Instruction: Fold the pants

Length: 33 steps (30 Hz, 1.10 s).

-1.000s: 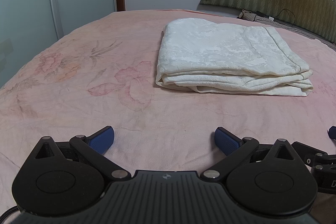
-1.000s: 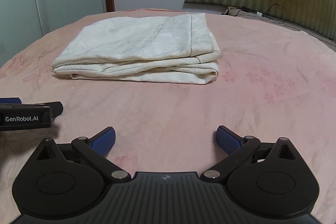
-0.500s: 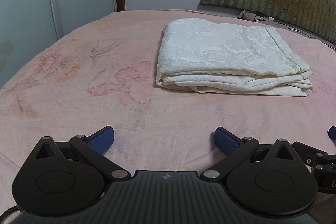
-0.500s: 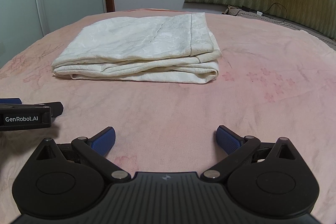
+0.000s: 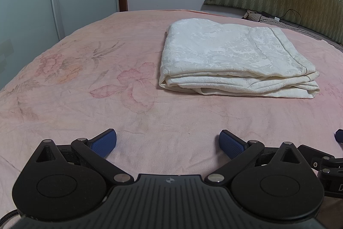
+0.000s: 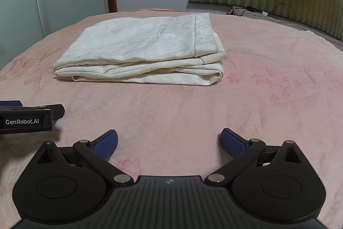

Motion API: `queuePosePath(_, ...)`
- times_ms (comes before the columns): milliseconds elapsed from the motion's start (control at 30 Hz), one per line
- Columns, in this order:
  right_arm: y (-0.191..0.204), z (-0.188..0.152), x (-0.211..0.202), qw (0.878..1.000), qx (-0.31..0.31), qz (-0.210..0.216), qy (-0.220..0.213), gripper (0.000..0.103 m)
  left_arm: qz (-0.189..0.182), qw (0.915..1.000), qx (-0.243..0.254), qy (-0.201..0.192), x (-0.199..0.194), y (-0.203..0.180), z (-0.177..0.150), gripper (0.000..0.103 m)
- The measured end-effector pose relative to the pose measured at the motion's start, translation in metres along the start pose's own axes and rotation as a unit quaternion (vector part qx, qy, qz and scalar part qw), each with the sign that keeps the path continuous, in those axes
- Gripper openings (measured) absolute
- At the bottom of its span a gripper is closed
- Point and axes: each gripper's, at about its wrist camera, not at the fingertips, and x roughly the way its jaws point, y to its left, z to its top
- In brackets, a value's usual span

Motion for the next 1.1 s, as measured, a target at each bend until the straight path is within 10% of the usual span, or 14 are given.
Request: queuePosePath(1100,-0.0029,-0.0020,-0.0042,1.000,0.006,0.001,-0.003,0.103,0.002,1.0000,-0.009,-0.002,-0.0057,-0.0015,-0.0017,0.103)
